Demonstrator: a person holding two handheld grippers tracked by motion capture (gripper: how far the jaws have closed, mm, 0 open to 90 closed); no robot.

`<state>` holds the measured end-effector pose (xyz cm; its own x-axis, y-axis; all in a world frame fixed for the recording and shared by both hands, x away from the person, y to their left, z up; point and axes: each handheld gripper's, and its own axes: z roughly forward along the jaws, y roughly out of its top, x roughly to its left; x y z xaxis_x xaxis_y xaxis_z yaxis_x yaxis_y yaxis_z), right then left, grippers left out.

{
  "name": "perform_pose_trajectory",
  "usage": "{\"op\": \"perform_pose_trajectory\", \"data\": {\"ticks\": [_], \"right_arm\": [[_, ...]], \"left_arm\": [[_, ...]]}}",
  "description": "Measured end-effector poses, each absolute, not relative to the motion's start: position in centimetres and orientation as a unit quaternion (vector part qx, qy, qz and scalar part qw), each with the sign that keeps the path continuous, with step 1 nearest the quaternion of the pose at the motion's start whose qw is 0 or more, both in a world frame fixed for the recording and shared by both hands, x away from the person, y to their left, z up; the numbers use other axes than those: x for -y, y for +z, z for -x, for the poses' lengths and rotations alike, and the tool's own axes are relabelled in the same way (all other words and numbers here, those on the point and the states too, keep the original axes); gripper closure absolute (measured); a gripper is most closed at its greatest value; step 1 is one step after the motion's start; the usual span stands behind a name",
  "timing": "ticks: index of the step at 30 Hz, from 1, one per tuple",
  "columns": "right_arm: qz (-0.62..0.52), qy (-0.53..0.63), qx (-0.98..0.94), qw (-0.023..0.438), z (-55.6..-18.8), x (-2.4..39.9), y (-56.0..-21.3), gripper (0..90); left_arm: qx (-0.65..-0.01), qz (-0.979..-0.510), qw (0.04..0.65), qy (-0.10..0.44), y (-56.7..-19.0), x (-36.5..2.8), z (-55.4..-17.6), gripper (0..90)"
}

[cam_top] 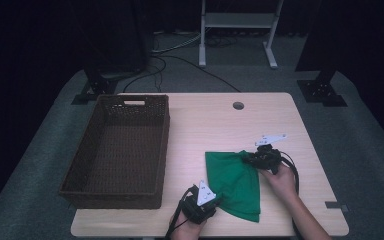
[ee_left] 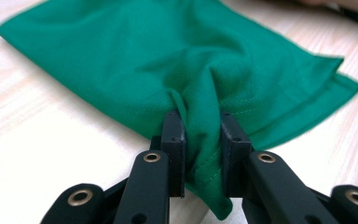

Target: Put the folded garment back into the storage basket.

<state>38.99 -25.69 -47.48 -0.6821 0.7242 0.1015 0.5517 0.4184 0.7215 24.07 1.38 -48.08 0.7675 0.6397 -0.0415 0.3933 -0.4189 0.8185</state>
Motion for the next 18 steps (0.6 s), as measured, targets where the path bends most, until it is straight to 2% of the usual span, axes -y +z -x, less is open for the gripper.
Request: {"op": "perform_pose_trajectory", "data": {"ticks": [18], "right_arm": [[-0.385,0.354,-0.844,0.117,-38.0,23.7,-47.0,75.2]], "left_arm": [[-0.304,-0.753,0.552,0.191,-47.9,-2.3,-24.6,76.9]]}}
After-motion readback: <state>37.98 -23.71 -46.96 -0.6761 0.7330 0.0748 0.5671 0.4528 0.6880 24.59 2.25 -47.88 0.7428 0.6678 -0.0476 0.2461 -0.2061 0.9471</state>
